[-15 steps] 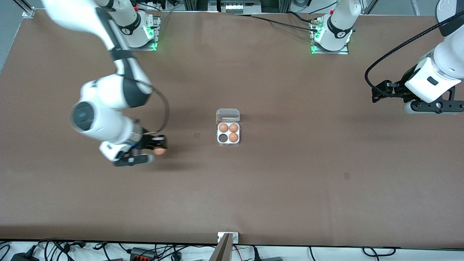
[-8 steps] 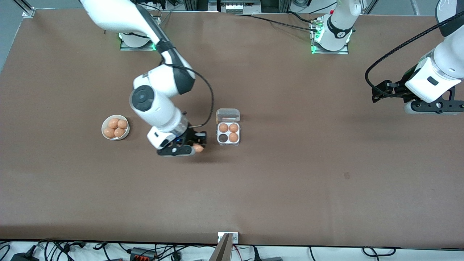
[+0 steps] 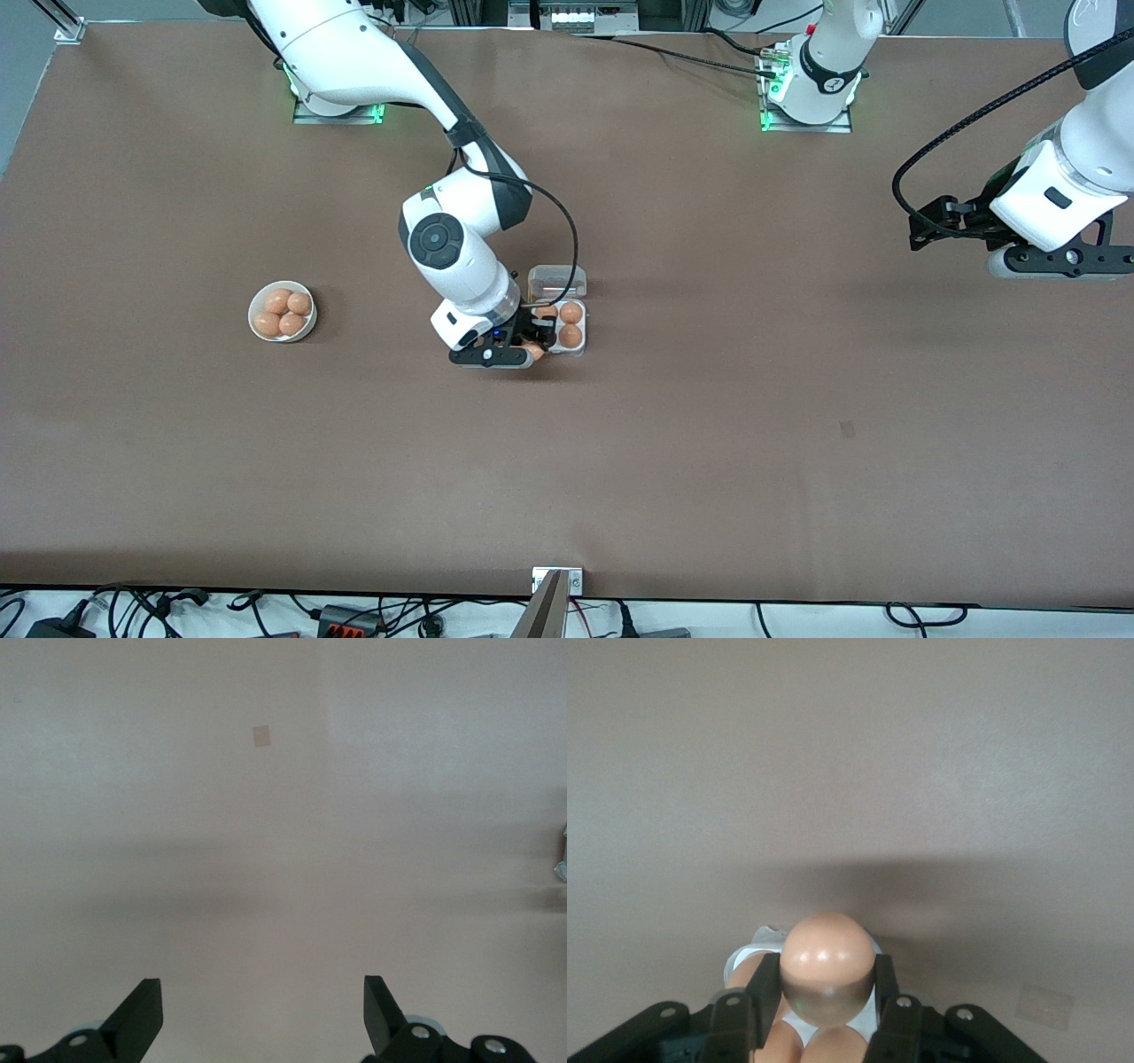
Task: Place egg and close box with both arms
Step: 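Carry the egg with the right gripper to the clear egg box, then lower the egg into the empty slot and open the right gripper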
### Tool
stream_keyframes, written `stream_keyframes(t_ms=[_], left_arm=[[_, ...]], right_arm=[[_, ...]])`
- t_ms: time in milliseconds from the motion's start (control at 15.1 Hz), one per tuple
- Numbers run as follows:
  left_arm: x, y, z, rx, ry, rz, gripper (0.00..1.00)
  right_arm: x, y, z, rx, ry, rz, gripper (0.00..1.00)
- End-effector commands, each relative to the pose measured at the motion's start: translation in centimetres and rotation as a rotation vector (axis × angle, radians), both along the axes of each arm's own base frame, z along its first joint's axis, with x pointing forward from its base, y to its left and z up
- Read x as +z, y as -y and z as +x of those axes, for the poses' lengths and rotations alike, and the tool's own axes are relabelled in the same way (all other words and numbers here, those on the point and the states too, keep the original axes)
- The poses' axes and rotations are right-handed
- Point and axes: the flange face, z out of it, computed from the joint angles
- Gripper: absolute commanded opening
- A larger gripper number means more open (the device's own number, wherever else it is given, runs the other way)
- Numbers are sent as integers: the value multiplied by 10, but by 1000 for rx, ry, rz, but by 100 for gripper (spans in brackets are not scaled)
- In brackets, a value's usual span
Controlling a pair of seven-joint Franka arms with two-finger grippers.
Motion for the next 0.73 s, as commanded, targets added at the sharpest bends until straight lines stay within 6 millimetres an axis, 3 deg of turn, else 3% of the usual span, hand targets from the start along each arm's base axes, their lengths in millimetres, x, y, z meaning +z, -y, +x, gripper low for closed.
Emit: stream_keyframes(t_ms=[0, 132, 662], left_arm=[[2, -2, -5, 2, -16, -19, 100], [2, -2, -5, 3, -18, -28, 100], [2, -3, -5, 6, -20, -31, 100]], right_arm=[[-7, -4, 0, -5, 8, -9, 12], [-17, -14, -10, 16, -2, -21, 12], [-28, -15, -14, 53, 5, -62, 12]])
